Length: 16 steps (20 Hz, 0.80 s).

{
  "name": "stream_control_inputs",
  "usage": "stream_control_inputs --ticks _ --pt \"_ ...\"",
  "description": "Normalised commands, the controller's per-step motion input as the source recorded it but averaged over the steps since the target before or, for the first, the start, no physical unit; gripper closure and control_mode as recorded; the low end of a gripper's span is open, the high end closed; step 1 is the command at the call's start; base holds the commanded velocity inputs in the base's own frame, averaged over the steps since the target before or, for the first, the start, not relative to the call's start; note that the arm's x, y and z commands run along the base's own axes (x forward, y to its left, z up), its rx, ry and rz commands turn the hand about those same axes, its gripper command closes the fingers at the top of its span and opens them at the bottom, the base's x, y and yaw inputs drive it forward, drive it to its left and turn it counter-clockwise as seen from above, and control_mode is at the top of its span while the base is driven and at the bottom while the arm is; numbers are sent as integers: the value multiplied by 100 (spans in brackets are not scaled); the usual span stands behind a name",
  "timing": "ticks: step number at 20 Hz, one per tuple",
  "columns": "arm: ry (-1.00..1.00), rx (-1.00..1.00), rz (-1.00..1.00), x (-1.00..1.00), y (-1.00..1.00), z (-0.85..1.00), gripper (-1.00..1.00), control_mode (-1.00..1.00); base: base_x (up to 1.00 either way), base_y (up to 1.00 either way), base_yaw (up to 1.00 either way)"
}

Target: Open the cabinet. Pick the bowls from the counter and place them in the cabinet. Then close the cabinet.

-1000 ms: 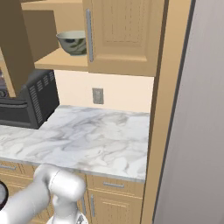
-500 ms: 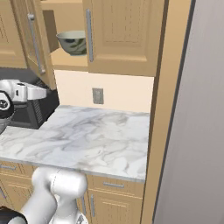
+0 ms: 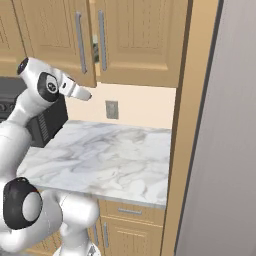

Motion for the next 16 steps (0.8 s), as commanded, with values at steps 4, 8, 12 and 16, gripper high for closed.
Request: stream_control_inputs --ticks 4,8,12,16 --pt "-1 31 -34 93 -63 43 -100 -100 0 0 0" --pt "-23 44 -7 76 -100 46 -100 -100 0 0 0" --pt "-60 43 15 1 -100 47 -100 -100 0 0 0" --pt "-59 28 30 -7 -100 17 -100 -100 0 0 0"
